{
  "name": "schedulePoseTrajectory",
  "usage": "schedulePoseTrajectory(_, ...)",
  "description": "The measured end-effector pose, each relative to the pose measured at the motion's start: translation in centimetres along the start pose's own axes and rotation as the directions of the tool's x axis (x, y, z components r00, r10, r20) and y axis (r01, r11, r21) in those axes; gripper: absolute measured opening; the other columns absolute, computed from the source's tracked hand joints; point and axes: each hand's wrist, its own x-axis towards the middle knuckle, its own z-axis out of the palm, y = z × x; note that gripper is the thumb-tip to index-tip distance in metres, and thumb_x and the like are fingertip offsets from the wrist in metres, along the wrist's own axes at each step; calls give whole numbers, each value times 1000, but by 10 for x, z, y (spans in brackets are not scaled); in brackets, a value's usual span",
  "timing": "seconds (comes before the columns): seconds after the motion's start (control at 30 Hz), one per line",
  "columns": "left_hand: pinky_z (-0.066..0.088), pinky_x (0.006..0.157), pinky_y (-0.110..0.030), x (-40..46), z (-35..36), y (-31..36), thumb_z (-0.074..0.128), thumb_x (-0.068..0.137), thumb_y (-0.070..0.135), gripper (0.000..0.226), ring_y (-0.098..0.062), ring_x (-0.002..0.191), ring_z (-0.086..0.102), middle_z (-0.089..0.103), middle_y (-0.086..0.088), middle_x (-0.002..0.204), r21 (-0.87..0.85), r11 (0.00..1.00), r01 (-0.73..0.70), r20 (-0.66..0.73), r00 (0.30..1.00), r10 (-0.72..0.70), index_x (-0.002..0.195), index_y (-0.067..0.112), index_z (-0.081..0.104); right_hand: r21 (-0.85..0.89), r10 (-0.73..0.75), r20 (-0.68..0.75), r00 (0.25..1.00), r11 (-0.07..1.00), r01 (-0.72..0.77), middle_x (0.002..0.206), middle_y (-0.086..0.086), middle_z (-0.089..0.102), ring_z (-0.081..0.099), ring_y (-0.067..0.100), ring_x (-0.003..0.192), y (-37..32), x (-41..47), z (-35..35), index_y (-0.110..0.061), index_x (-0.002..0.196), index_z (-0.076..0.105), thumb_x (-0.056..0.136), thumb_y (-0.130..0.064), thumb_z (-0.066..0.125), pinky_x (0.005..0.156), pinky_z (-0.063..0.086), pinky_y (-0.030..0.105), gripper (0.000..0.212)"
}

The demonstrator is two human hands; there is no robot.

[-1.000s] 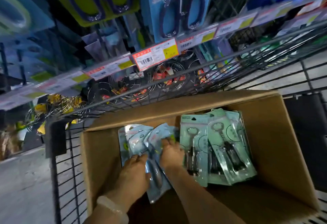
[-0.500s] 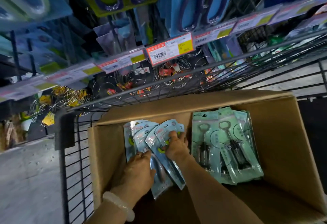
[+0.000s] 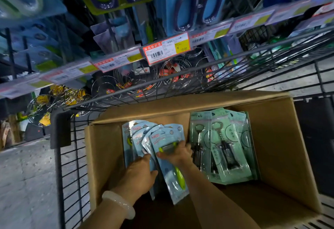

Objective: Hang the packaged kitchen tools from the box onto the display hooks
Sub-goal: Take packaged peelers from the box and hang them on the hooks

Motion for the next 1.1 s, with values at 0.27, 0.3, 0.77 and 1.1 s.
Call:
schedulePoseTrajectory(0.27, 37, 107, -33, -2, 19, 3, 60, 90, 36, 61, -23, 130, 43, 42, -6, 143, -130, 986, 104, 103, 990, -91, 142, 17, 33, 353, -56, -195, 979, 927, 123, 121, 9, 53, 55, 29, 111, 15, -12, 7, -20, 114, 32, 66, -30, 84, 95, 47, 44, 72)
schedulePoseTrajectory(0.3, 40, 106, -35, -1, 21, 4, 63, 88, 35, 62, -23, 128, 45, 44, -6, 141, -176, 977, 119, 106, 989, -101, 140, 17, 34, 460, -42, -166, 985, 881, 115, 119, 8, 56, 58, 26, 107, 19, -12, 8, -21, 113, 31, 69, -21, 83, 93, 48, 44, 68)
schedulePoseTrajectory(0.77, 52, 87, -40, -5, 44, -5, 85, 62, 0, 73, -26, 98, 60, 60, -8, 112, -797, 561, 224, 49, 950, -309, 122, 14, 45, 647, -256, 82, 963, 749, 144, 86, -6, 65, 62, 4, 74, 21, -22, -32, -15, 109, 58, 86, -9, 67, 58, 47, 6, 25)
schedulePoseTrajectory(1.1, 51, 93, -44, -7, 42, -24, 94, 51, 17, 88, -25, 103, 61, 62, -5, 111, -808, 573, 136, -116, 917, -381, 122, 14, 42, 27, -95, -31, 995, 995, 96, 129, 10, 51, 49, 30, 120, 21, 27, 4, -15, 129, 45, 77, -28, 73, 102, 43, 38, 60)
